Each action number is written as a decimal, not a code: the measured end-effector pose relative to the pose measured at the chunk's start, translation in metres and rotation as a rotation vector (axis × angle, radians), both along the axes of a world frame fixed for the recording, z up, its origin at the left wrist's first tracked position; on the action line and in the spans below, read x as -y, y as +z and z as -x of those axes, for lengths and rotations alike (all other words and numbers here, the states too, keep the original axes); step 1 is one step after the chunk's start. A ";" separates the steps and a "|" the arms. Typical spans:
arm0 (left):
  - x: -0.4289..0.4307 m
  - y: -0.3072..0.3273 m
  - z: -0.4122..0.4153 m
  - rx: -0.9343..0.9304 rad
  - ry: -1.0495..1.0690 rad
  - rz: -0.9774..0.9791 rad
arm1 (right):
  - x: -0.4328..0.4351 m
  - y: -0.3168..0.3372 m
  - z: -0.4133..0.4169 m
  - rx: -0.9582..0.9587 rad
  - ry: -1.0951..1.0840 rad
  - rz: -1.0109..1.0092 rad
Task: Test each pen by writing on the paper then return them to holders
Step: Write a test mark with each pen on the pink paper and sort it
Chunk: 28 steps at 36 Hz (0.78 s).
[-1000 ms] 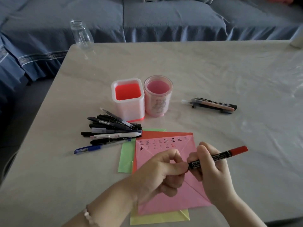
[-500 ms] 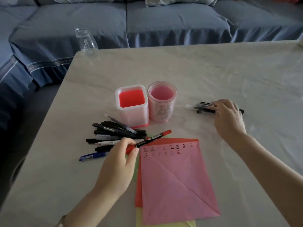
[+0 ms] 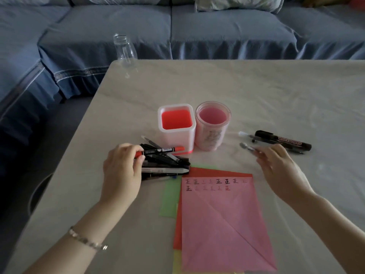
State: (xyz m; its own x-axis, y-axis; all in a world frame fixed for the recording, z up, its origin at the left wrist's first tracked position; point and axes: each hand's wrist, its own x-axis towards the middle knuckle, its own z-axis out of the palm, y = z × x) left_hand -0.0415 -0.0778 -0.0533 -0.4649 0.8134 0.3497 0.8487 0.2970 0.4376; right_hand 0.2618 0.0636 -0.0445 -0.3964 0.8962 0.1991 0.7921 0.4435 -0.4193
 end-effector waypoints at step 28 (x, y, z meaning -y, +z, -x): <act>0.015 0.027 -0.095 0.013 -0.701 -0.008 | 0.081 0.073 0.037 -0.587 0.248 0.761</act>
